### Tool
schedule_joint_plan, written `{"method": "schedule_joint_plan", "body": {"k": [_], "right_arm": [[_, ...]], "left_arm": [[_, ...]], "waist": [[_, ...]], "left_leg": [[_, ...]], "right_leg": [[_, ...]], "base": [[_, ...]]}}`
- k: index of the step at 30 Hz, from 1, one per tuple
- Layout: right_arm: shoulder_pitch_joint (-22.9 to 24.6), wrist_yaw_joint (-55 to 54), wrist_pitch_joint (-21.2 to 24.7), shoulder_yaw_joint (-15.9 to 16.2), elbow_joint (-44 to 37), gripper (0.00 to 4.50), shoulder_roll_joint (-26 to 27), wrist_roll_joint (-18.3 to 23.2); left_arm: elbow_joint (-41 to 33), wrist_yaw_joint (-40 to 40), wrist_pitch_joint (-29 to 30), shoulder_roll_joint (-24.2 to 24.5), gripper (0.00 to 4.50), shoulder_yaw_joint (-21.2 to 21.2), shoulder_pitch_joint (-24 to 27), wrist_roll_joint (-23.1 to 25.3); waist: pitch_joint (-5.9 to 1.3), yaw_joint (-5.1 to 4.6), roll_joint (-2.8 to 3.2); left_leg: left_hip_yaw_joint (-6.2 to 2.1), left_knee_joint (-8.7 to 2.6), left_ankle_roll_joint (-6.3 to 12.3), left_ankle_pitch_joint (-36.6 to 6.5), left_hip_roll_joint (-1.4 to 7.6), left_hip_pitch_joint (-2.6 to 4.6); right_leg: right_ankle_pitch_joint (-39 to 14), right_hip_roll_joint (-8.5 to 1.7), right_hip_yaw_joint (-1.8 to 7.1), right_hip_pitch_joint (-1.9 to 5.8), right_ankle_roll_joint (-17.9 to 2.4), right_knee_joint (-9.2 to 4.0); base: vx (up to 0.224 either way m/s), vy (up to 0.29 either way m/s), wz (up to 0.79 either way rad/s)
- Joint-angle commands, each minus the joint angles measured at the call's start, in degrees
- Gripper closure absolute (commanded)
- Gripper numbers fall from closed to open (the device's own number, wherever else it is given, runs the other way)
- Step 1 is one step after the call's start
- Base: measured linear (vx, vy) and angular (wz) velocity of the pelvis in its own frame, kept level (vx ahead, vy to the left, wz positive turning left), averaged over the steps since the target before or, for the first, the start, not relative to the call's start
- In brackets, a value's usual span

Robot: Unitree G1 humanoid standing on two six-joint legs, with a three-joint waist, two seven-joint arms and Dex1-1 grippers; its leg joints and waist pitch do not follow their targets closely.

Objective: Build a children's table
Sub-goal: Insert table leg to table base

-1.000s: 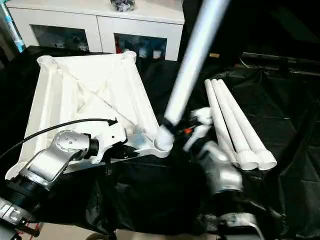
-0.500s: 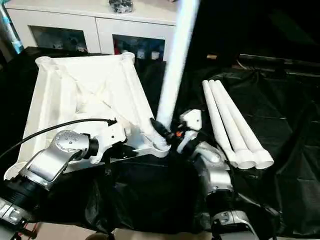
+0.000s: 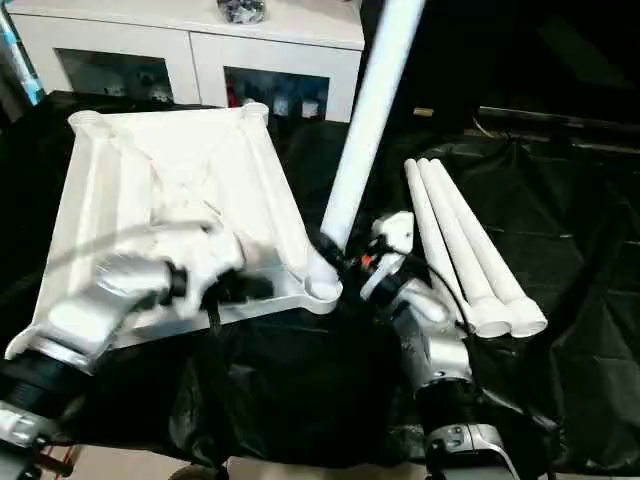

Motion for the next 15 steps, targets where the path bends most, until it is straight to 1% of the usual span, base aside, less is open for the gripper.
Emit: {"method": "schedule_joint_plan", "body": {"k": [1, 2, 3, 4, 5, 6, 7, 8, 9, 10, 11, 12, 13, 14, 15], "right_arm": [[-0.43, 0.14, 0.82, -1.09, -2.15, 2.62, -0.79, 0.71], [-0.43, 0.08, 0.89, -1.03, -2.26, 2.62, -0.76, 0.68], [-0.48, -0.13, 0.89, -0.67, -2.21, 2.62, -0.78, 0.29], [-0.49, -0.26, 0.92, -0.45, -2.19, 2.62, -0.81, 0.01], [-0.51, -0.34, 0.91, -0.37, -2.12, 2.62, -0.82, -0.15], [-0.67, -0.98, 0.87, 0.04, -1.61, 2.62, -0.87, -1.05], [-0.88, -1.76, 0.8, 0.43, -1.01, 2.62, -0.94, -2.02], [-1.49, -3.58, 0.2, 0.97, 0.6, 2.62, -1.0, -3.93], [-1.79, -4.44, -0.12, 1.12, 1.34, 2.62, -0.99, -4.7], [-1.93, -4.65, -0.1, 1.14, 1.58, 2.62, -0.96, -4.9], [-2.46, -5.26, -0.11, 1.26, 2.28, 2.62, -0.93, -5.5], [-2.7, -5.49, -0.05, 1.35, 2.51, 2.62, -0.94, -5.77], [-2.83, -5.46, -0.08, 1.47, 2.59, 2.62, -0.99, -5.95], [-3.12, -5.4, -0.21, 1.82, 2.76, 2.62, -1.16, -6.38], [-3.2, -5.42, -0.18, 1.83, 2.79, 2.62, -1.17, -6.38]], "left_arm": [[-0.87, -0.11, 1.88, 0.44, 3.76, 4.09, -2.2, -3.19], [0.2, 1.25, 2.83, -0.1, 3.76, 5.81, -3.45, -3.93], [3.5, 6.25, 2.32, -1.52, 3.76, 8.1, -6.5, -2.97], [5.37, 9.31, 1.46, -2.3, 3.76, 9.02, -8.15, -1.94], [6.16, 10.86, 1.23, -2.71, 3.76, 9.29, -8.92, -1.36], [8.93, 17.11, -0.26, -4.42, 3.76, 10.15, -11.91, 0.92], [9.9, 21.07, -1.07, -5.73, 3.76, 10.36, -13.73, 2.21], [9.76, 25.13, -0.48, -8.49, 3.76, 10.71, -16.25, 2.55], [9.36, 26.2, 0.39, -9.77, 3.76, 10.96, -17.19, 2.08], [9.01, 26.92, 1.01, -10.51, 3.76, 11.04, -17.67, 1.92], [7.48, 28.17, 2.02, -12.69, 3.76, 10.64, -18.68, 1.73], [6.63, 28.66, 2.29, -13.72, 3.76, 10.26, -19.08, 1.83], [5.84, 28.49, 2.45, -14.42, 3.76, 9.99, -19.21, 1.6], [4.2, 28.09, 2.64, -16.2, 3.76, 9.32, -19.65, 0.9], [3.63, 27.76, 2.8, -16.63, 3.76, 9.05, -19.68, 0.6]], "waist": [[-3.53, -0.01, 0.65], [-3.5, -0.08, 0.81], [-3.49, -0.05, 0.83], [-3.53, 0.06, 0.76], [-3.48, 0.29, 0.7], [-3.46, 0.32, 0.48], [-3.56, 0.57, 0.56], [-3.57, 0.53, 0.34], [-3.64, 0.7, 0.46], [-3.69, 0.82, 0.32], [-3.76, 0.79, 0.19], [-3.93, 0.84, 0.38], [-3.96, 0.78, 0.22], [-4.02, 0.83, 0.18], [-4.0, 0.86, 0.11]], "left_leg": [[-1.25, -3.72, 1.43, -11.11, 2.52, 2.48], [-1.23, -3.77, 0.86, -11.99, 2.48, 2.58], [-1.24, -3.74, 0.63, -12.41, 2.52, 2.68], [-1.16, -3.63, 0.43, -12.75, 2.45, 2.77], [-1.33, -3.68, 0.31, -12.86, 2.48, 2.6], [-1.41, -3.79, 0.24, -12.77, 2.53, 2.39], [-1.43, -3.62, -0.05, -12.79, 2.64, 2.68], [-1.46, -3.67, -0.03, -12.33, 2.71, 2.51], [-1.55, -3.6, -0.21, -11.53, 2.72, 2.49], [-1.5, -3.44, 0.07, -10.53, 2.67, 2.36], [-1.46, -3.32, 0.57, -9.55, 2.59, 2.18], [-1.48, -3.03, 1.54, -7.97, 2.48, 2.04], [-1.41, -2.96, 2.07, -7.29, 2.44, 1.98], [-1.4, -2.75, 3.11, -6.2, 2.41, 1.86], [-1.37, -2.7, 3.55, -5.88, 2.41, 1.81]], "right_leg": [[1.05, -4.14, 1.95, 1.07, -13.35, -3.5], [0.17, -4.1, 1.99, 1.02, -13.22, -3.6], [-0.17, -4.09, 2.0, 0.95, -13.15, -3.6], [-0.13, -4.08, 2.08, 0.97, -12.95, -3.72], [-0.52, -4.4, 2.09, 1.17, -12.62, -3.79], [-0.89, -4.41, 2.05, 1.35, -12.28, -3.81], [-0.88, -4.5, 2.09, 1.21, -11.78, -3.82], [-0.33, -4.47, 2.09, 1.32, -11.66, -3.77], [0.69, -4.62, 1.97, 1.33, -11.93, -3.59], [1.7, -4.7, 1.95, 1.39, -12.34, -3.51], [3.2, -4.66, 1.91, 1.56, -12.85, -3.3], [5.53, -4.68, 1.9, 1.62, -13.21, -3.1], [6.59, -4.55, 1.88, 1.66, -13.25, -3.05], [8.41, -4.59, 1.88, 1.78, -13.45, -2.95], [8.99, -4.63, 1.88, 1.81, -13.58, -2.96]], "base": [[0.0, 0.0, 0.0], [0.0, 0.0, 0.0], [0.0, 0.0, 0.0], [0.0, 0.0, 0.0], [0.0, 0.0, 0.0], [0.0, 0.0, 0.0], [0.0, 0.0, 0.0], [0.0, 0.0, 0.0], [0.0, 0.0, 0.0], [0.0, 0.0, 0.0], [0.0, 0.0, 0.0], [0.0, 0.0, 0.0], [0.0, 0.0, 0.0], [0.0, 0.0, 0.0], [0.0, 0.0, 0.0]]}}
